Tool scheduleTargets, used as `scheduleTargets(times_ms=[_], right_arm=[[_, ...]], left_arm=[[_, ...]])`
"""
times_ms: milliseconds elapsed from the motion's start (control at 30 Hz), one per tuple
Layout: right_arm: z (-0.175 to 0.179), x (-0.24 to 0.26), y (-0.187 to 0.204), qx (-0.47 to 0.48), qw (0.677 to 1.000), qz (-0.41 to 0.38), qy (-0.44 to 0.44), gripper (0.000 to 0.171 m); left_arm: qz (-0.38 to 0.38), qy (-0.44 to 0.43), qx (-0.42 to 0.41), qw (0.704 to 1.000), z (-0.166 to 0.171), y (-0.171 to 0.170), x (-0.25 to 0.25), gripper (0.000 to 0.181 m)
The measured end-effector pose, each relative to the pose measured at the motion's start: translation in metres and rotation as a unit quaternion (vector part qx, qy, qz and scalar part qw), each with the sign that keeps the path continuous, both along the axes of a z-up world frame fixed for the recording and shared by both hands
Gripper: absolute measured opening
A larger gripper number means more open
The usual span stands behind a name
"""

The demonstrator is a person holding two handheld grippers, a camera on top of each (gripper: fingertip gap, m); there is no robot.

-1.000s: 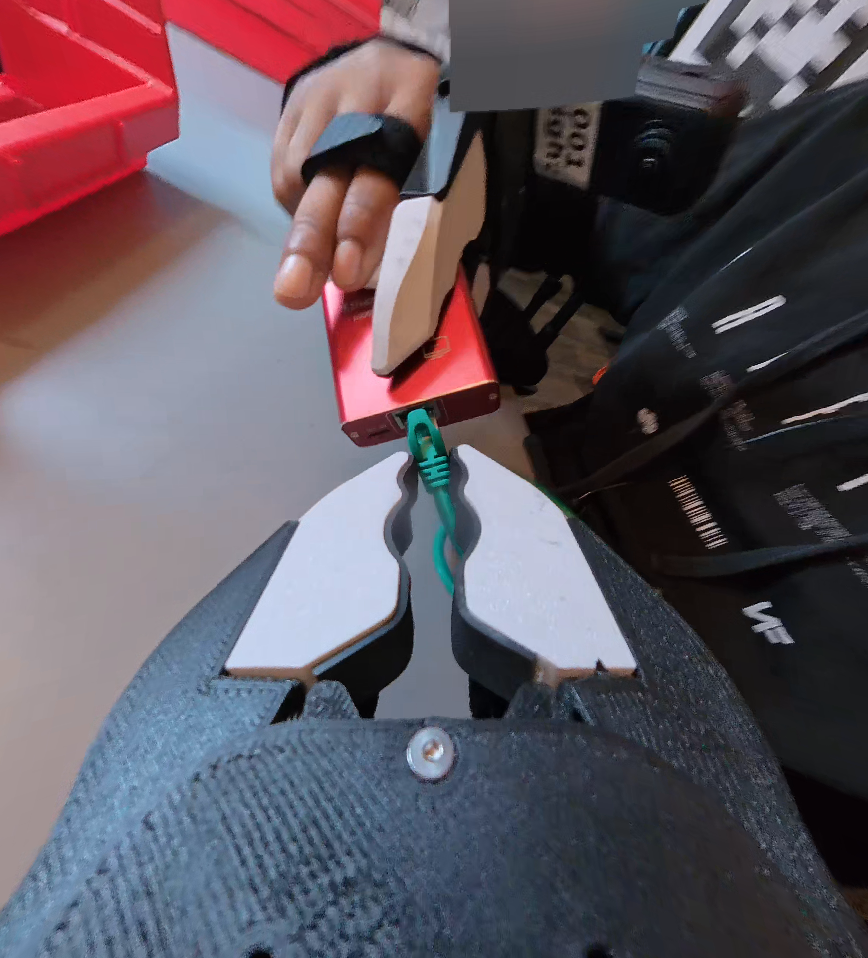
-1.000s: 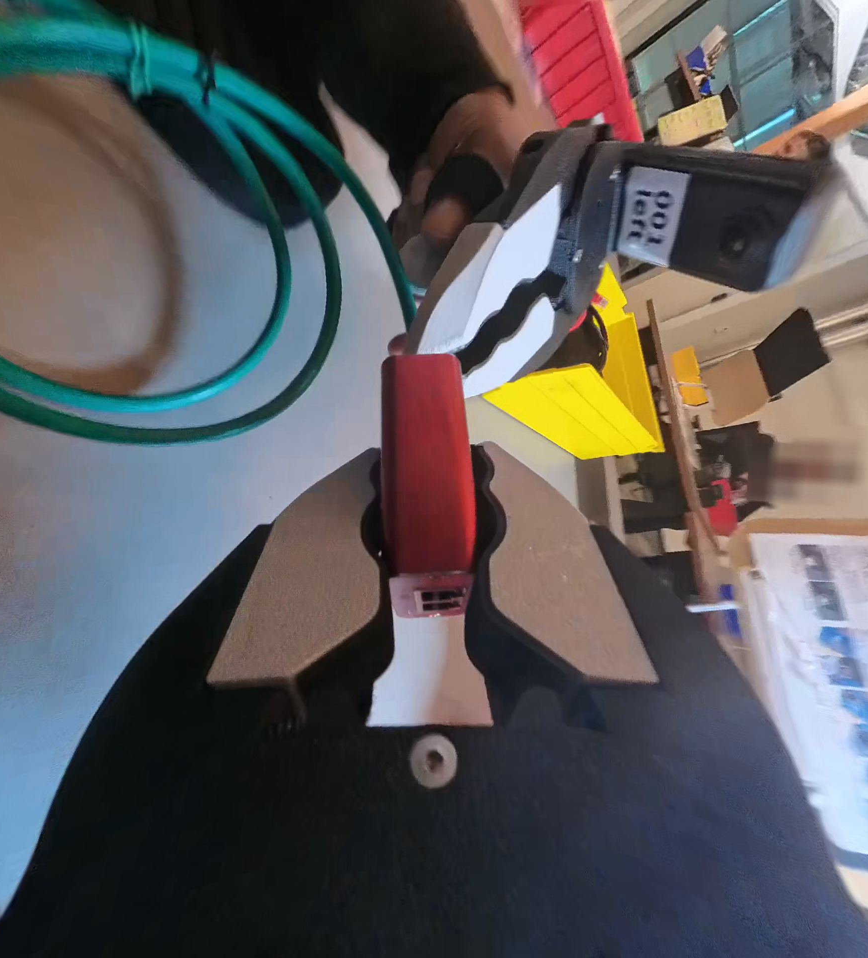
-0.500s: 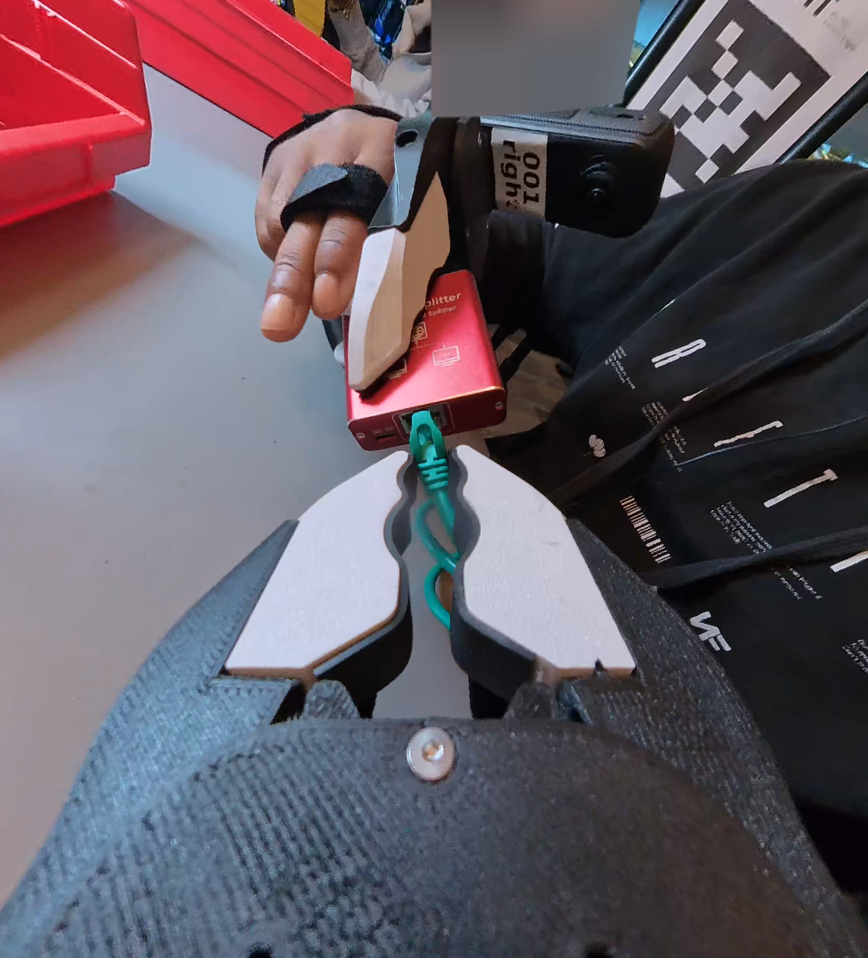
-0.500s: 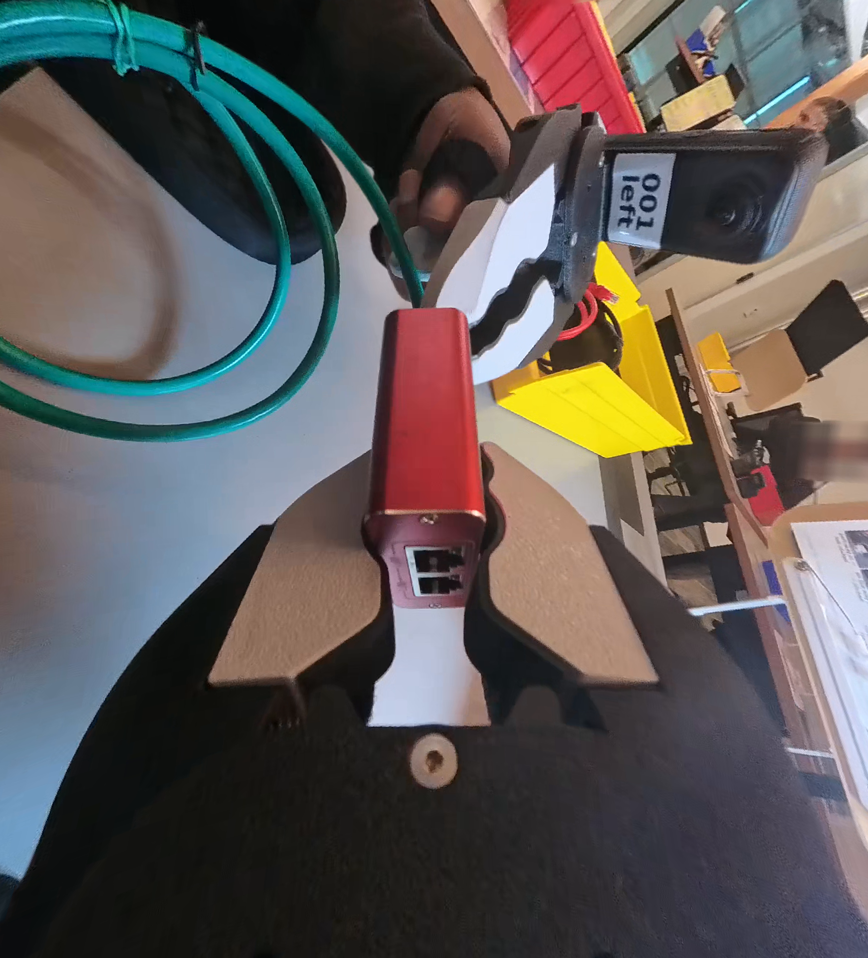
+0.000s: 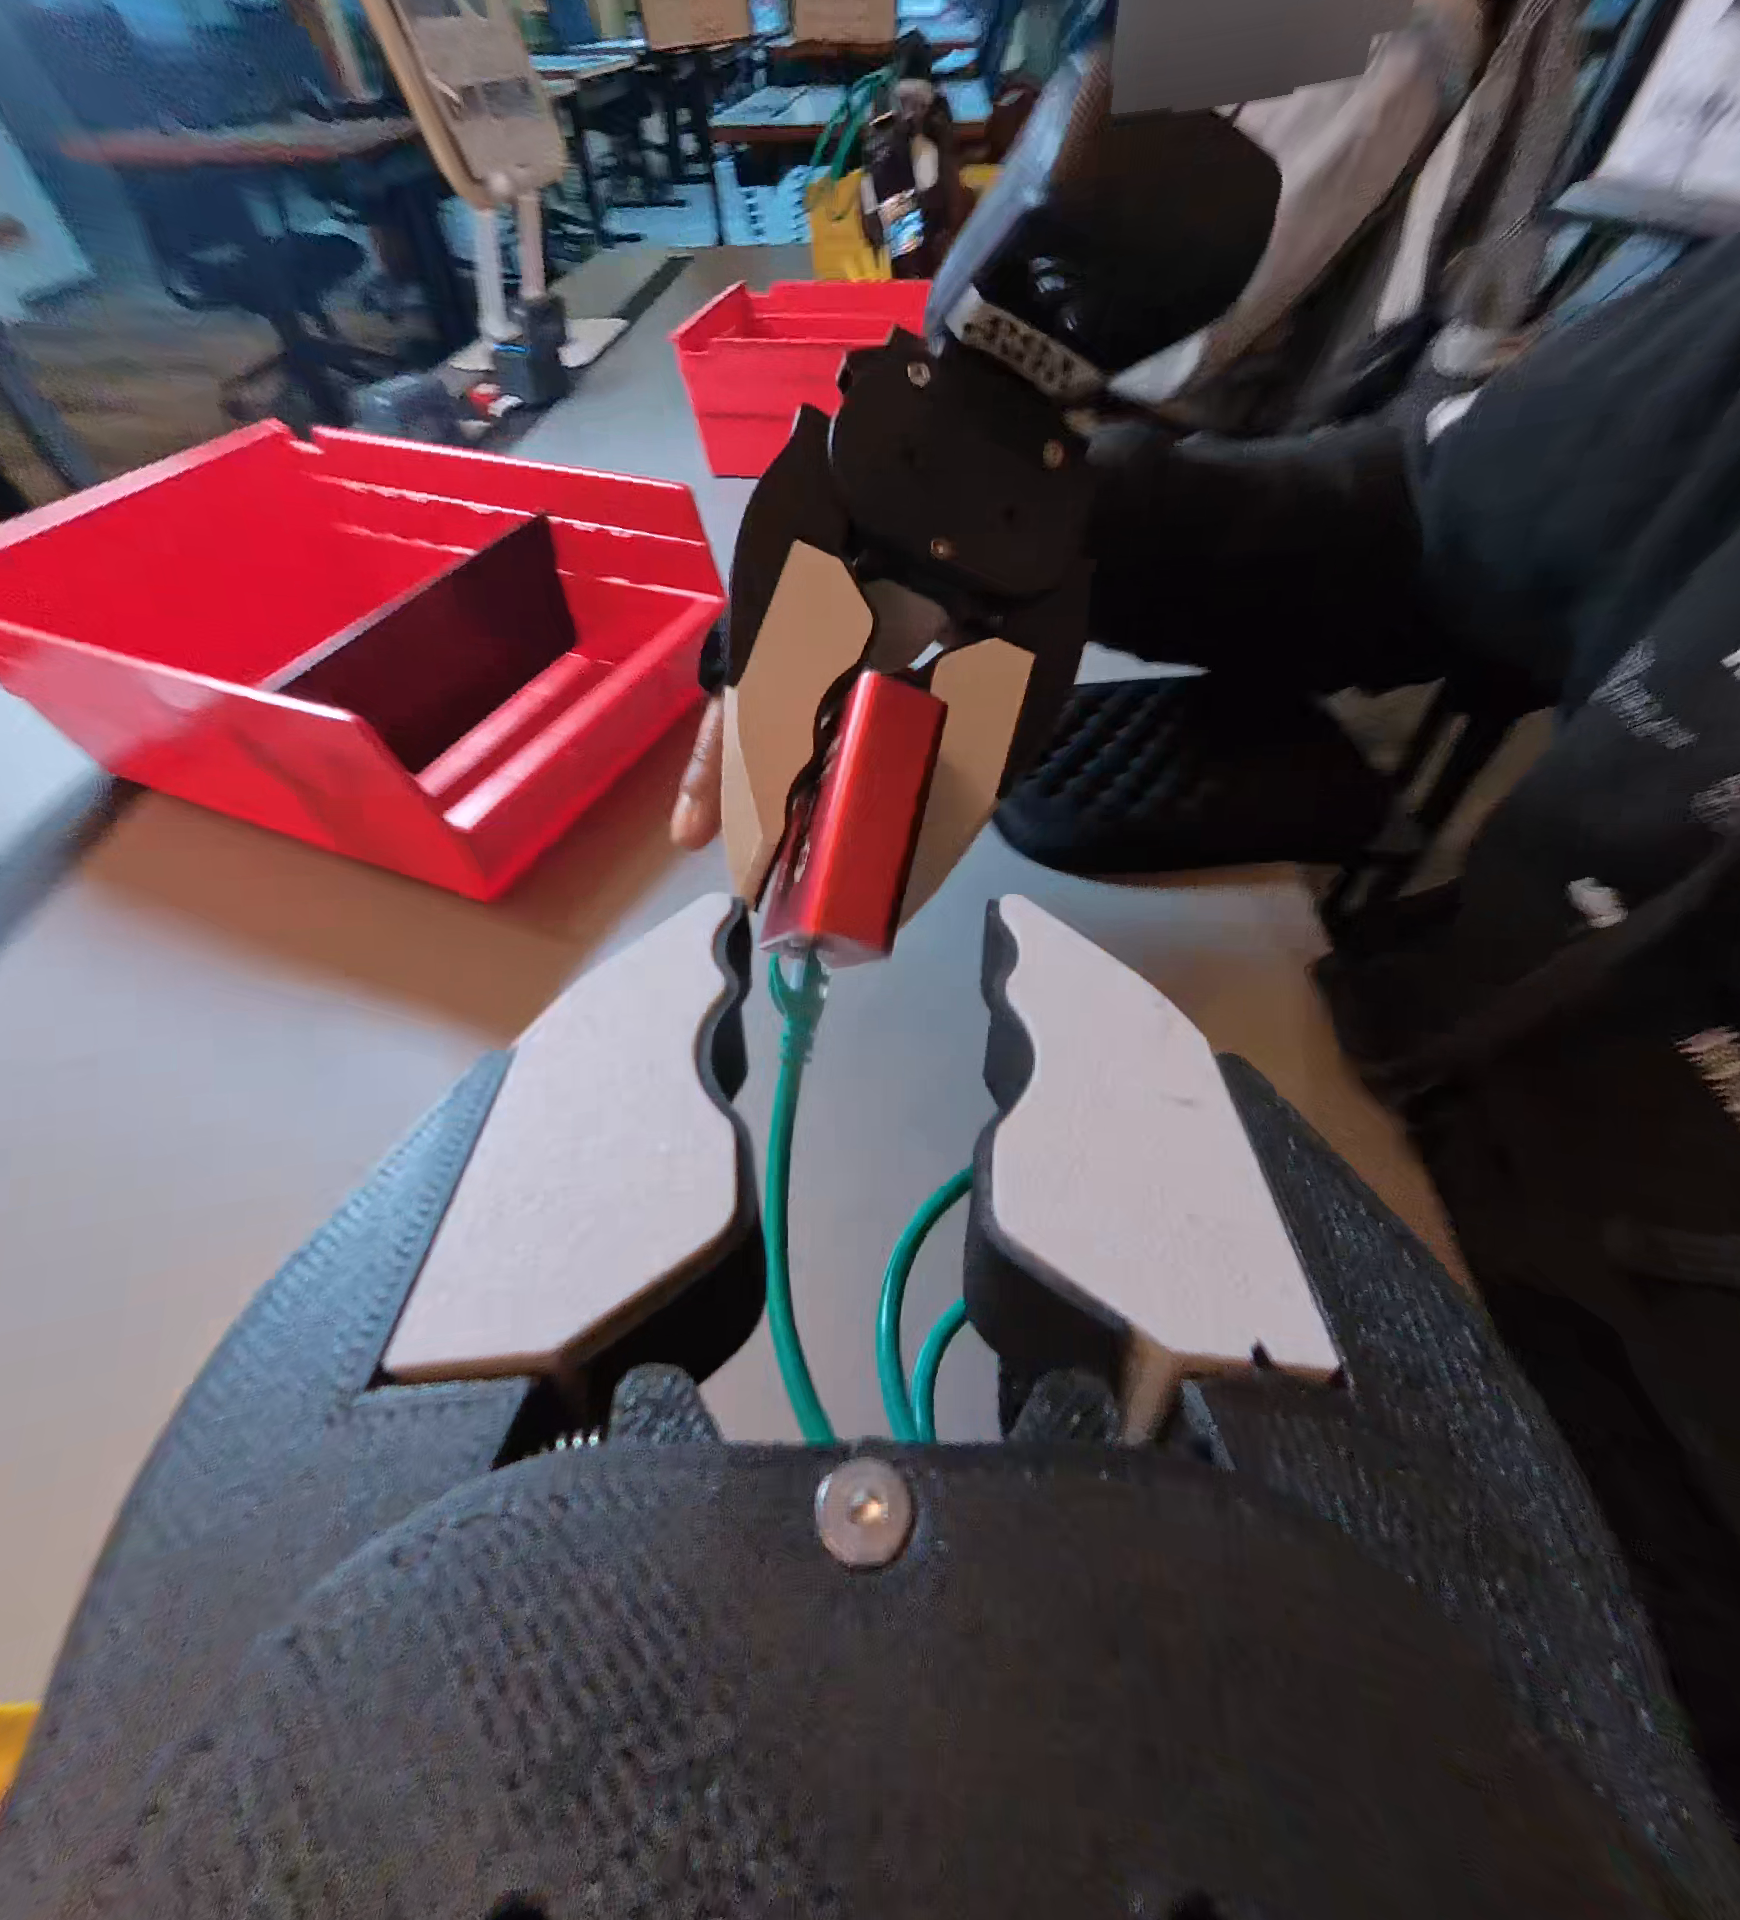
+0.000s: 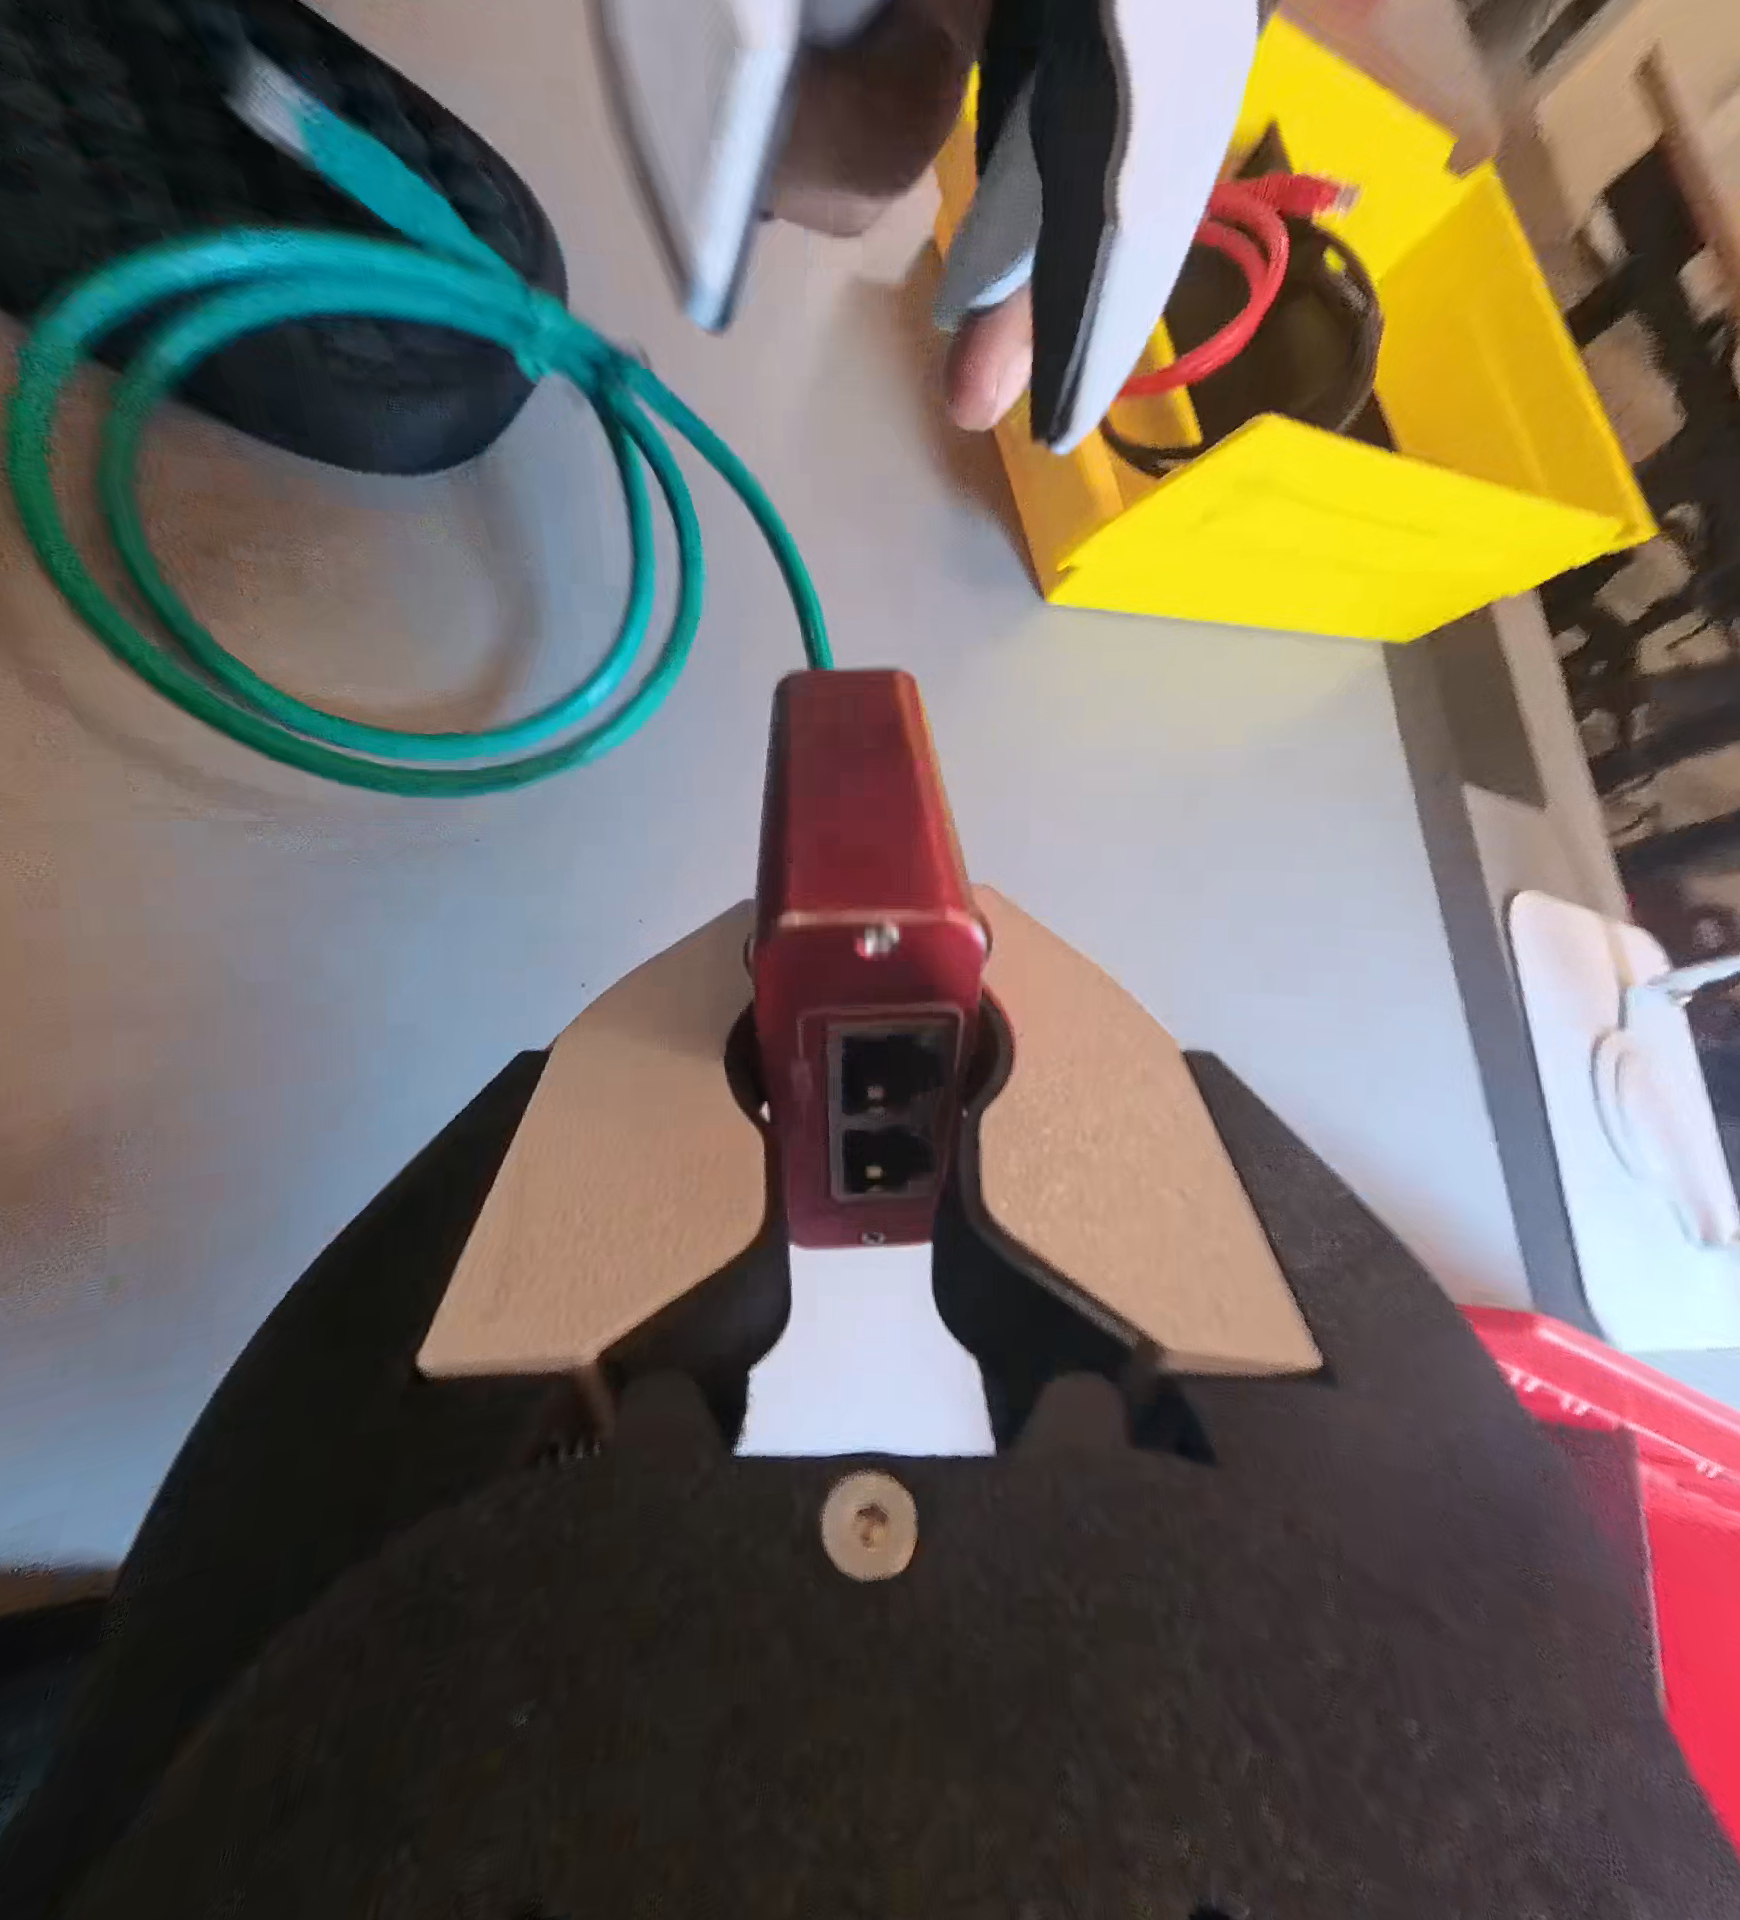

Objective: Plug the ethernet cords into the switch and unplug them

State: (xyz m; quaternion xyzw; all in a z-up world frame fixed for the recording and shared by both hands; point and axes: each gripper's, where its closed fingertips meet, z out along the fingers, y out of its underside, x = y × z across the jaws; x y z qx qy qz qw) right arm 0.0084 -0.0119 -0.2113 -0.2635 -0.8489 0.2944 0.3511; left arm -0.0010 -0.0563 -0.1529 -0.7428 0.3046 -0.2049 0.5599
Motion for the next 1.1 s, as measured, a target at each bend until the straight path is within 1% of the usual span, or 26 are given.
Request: scheduleTargets(times_ms=[67,133,167,200,233,300,333,533,733,900,933,1000,1033,1100], right_arm=[[0.005,-0.003,-0.009,-0.013,0.999,0.002,-0.034,0.029],[0.013,-0.008,-0.022,-0.017,0.999,0.01,-0.043,0.029],[0.019,-0.009,-0.027,-0.02,0.999,0.015,-0.039,0.028],[0.021,-0.01,-0.026,-0.01,0.999,0.012,-0.034,0.029],[0.028,-0.009,-0.03,-0.026,0.999,0.023,-0.016,0.028],[0.041,-0.006,-0.04,-0.096,0.994,0.042,0.004,0.028],[0.046,-0.005,-0.041,-0.111,0.993,0.043,0.019,0.029],[0.043,-0.004,-0.04,-0.142,0.989,0.039,0.024,0.029],[0.033,-0.006,-0.038,-0.136,0.991,0.018,0.002,0.029],[0.031,-0.007,-0.039,-0.15,0.989,0.018,-0.007,0.029],[0.034,-0.007,-0.041,-0.157,0.987,0.022,0.001,0.029],[0.047,-0.007,-0.045,-0.2,0.978,0.041,0.033,0.031],[0.057,-0.005,-0.048,-0.232,0.969,0.06,0.052,0.038],[0.074,-0.002,-0.044,-0.289,0.95,0.079,0.088,0.042]], left_arm=[[0.015,0.074,0.023,0.997,-0.006,0.005,0.01,0.049],[0.032,0.149,0.027,0.988,-0.019,0.014,0.019,0.048],[0.054,0.184,0.039,0.981,-0.023,0.019,0.016,0.036],[0.053,0.191,0.061,0.978,-0.019,0.018,0.016,0.028],[0.052,0.173,0.071,0.981,-0.014,0.017,0.015,0.024],[0.02,0.104,0.083,0.991,-0.001,0.009,0.019,0.024],[0.017,0.089,0.086,0.992,0.001,0.009,0.019,0.024],[0.004,0.051,0.076,0.996,-0.005,0.009,0.019,0.024],[0.01,0.045,0.07,0.997,-0.01,0.012,0.018,0.024],[0.004,0.033,0.071,0.997,-0.012,0.011,0.017,0.024],[0.002,0.029,0.076,0.997,-0.009,0.01,0.017,0.024],[-0.005,-0.01,0.093,0.996,0.003,0.007,0.016,0.024],[-0.006,-0.037,0.104,0.994,0.011,0.006,0.013,0.024],[-0.012,-0.094,0.135,0.986,0.03,-0.001,0.006,0.024]])
